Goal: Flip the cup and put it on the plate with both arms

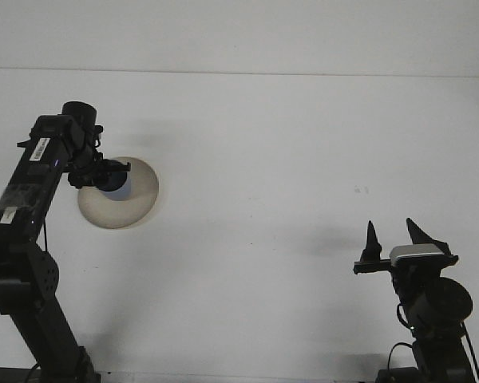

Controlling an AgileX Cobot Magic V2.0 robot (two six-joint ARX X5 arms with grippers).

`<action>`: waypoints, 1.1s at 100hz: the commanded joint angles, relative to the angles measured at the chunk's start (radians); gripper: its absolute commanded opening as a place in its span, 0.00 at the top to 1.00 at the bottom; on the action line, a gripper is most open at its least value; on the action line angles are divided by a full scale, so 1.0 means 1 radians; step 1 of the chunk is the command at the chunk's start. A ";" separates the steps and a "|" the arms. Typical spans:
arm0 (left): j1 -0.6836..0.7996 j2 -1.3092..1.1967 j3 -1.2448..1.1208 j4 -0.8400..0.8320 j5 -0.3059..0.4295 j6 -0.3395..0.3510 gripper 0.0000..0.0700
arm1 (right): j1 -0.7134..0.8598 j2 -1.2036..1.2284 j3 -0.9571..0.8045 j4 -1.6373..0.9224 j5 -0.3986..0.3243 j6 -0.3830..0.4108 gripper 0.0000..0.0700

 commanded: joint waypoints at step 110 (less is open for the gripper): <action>0.025 -0.013 0.082 0.016 0.011 0.008 0.26 | 0.002 0.005 0.000 0.009 0.006 -0.001 0.27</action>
